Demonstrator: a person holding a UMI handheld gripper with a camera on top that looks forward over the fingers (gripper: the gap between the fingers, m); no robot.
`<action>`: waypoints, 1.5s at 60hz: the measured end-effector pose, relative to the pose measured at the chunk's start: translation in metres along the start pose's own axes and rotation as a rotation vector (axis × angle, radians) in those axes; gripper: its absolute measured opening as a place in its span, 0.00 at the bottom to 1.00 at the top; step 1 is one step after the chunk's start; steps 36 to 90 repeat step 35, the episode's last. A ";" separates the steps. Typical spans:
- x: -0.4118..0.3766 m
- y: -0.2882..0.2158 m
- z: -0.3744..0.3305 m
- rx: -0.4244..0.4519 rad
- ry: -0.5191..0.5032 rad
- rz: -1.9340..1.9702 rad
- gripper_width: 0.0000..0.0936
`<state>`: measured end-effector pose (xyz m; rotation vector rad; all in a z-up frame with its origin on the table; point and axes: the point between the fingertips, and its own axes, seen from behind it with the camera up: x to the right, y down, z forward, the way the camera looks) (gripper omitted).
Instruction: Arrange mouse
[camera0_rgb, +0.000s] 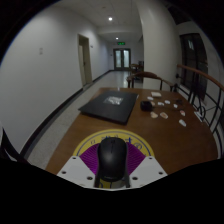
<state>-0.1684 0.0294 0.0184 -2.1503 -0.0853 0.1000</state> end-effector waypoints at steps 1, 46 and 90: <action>0.000 0.005 0.004 -0.008 0.005 0.000 0.36; 0.025 0.022 -0.074 0.005 -0.218 -0.118 0.91; 0.025 0.022 -0.074 0.005 -0.218 -0.118 0.91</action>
